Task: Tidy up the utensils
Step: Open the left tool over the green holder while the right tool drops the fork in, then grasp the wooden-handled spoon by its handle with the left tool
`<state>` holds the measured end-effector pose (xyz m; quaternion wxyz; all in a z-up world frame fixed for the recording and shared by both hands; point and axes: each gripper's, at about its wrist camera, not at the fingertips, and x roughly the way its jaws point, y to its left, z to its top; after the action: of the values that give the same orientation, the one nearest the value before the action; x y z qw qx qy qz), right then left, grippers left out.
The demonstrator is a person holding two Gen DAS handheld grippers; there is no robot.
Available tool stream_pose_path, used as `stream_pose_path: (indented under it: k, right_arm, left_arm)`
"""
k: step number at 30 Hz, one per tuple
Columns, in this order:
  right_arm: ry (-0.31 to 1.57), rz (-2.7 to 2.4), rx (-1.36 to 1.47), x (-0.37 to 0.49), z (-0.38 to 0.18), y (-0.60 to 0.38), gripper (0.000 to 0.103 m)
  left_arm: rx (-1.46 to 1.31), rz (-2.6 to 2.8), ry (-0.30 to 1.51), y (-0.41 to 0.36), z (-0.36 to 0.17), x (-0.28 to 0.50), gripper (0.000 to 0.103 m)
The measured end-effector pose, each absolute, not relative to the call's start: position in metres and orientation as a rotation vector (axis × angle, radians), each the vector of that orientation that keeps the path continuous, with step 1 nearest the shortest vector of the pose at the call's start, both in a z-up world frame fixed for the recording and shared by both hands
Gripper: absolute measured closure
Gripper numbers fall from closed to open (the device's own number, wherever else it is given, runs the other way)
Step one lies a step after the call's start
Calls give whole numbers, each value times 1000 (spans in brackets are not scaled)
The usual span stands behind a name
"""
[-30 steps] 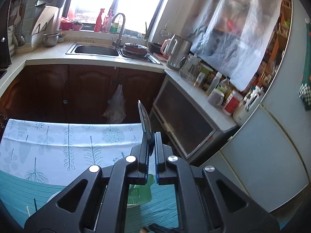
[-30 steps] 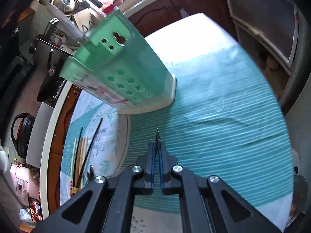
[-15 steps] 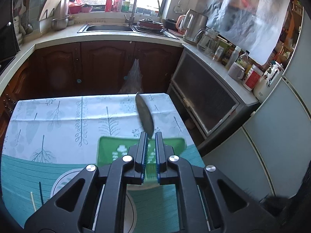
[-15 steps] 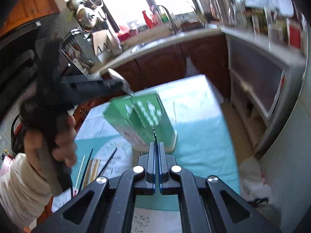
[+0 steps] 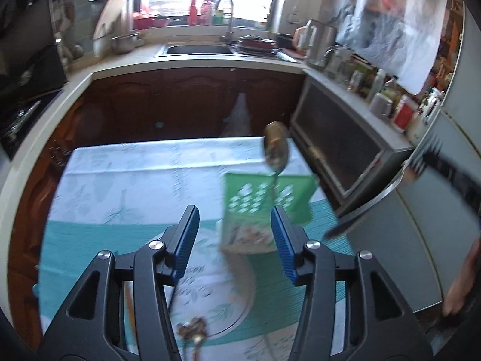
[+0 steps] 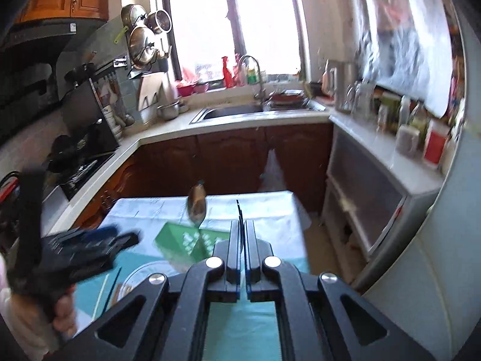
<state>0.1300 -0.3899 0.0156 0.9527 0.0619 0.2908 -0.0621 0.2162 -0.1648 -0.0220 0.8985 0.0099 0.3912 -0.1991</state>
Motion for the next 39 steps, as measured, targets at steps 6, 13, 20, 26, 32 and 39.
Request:
stream_pose_path:
  k: [6,13,20,26,32,39]
  right_arm:
    - [552,-210,-23,151,16,-369,102]
    - [584,-246,-170,185,-10,-339,102]
    - [725,-224,-310,223,-46,-309,99]
    - [745,-199,-243,221,-48,-302,80]
    - [726,-115,-129,185,-39,-291,79]
    - [856,41,87,150,-78,-276,79]
  left_arm:
    - [-23,-337,848,-115,-44,192,56]
    - [13,-253,855,-81,-64,170,56]
    - [-8,-210,908,-53,-79,161,56]
    - [-45,-179,946,-39,-86,163,54]
    - [-69,-181,985,-24,-96,161,54]
    - [-49,-275,1066,-32,-123,151,54]
